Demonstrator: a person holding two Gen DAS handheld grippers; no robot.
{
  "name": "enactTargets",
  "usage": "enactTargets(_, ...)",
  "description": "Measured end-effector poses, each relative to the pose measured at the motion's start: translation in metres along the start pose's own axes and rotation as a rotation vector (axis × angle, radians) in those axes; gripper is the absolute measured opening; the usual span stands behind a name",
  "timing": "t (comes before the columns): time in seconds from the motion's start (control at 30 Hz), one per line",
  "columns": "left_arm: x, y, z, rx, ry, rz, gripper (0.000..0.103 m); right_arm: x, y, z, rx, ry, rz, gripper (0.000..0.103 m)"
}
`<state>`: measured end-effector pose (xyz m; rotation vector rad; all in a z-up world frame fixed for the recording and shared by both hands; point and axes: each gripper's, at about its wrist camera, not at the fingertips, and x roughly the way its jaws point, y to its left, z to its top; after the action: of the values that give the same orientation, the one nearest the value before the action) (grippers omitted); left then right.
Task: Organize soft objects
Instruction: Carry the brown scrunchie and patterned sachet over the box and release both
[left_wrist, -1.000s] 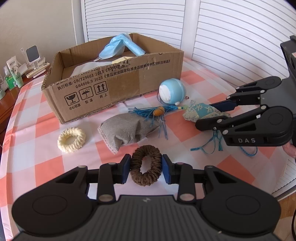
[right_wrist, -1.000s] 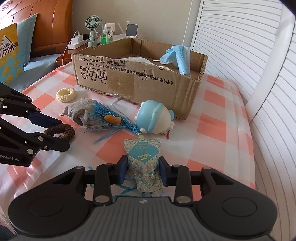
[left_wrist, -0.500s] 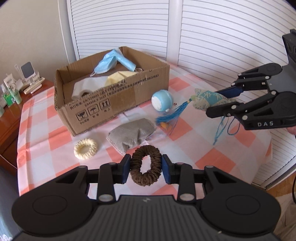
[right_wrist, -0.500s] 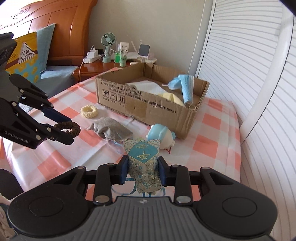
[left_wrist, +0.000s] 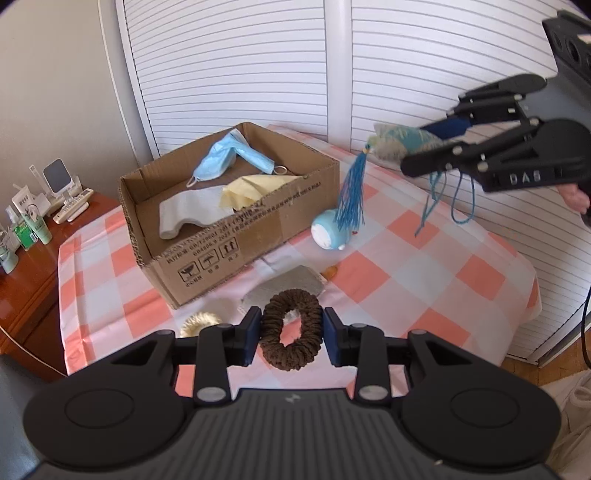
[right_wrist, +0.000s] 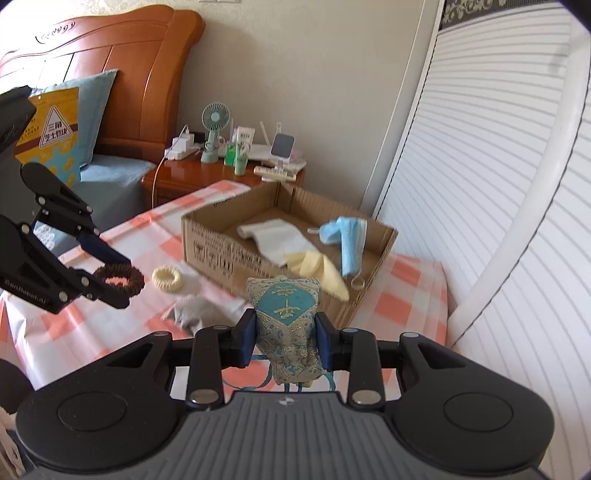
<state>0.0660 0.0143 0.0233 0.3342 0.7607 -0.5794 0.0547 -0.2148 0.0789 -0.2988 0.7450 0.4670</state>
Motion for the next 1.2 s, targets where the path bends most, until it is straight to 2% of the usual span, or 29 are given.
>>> enactTargets(0.3,-0.005,0.028,0.013,-0.008,-0.03,0.048,0.034,0.021,-0.018,0.062,-0.059,-0.075,-0.015,0.038)
enactTargets(0.6,0.004,0.051,0.02,-0.036,-0.017,0.095,0.034,0.088,-0.036,0.118,-0.052,-0.064,0.027,0.039)
enactTargets(0.63,0.005,0.053,0.021,-0.039,-0.015,0.098,0.034,0.096,-0.037,0.121,-0.043,-0.058,0.037,0.044)
enactTargets(0.7,0.007,0.057,0.024,-0.043,-0.013,0.102,0.034,0.112,-0.038,0.125,-0.027,-0.04,0.051,0.064)
enactTargets(0.73,0.008,0.059,0.025,-0.045,-0.014,0.102,0.034,0.119,-0.037,0.124,-0.02,-0.031,0.053,0.081)
enactTargets(0.77,0.009,0.061,0.027,-0.046,-0.014,0.104,0.034,0.123,-0.036,0.122,-0.018,-0.026,0.053,0.091)
enactTargets(0.83,0.01,0.064,0.032,-0.042,-0.018,0.112,0.034,0.128,-0.032,0.115,-0.017,-0.037,0.032,0.096)
enactTargets(0.9,0.011,0.066,0.039,-0.033,-0.025,0.117,0.034,0.128,-0.032,0.107,0.002,-0.033,0.03,0.096)
enactTargets(1.07,0.016,0.072,0.063,-0.026,-0.044,0.115,0.034,0.12,-0.042,0.09,0.121,0.004,0.037,0.103)
enactTargets(1.2,0.03,0.076,0.088,-0.014,-0.043,0.13,0.034,0.107,-0.04,0.074,0.182,0.017,0.041,0.103)
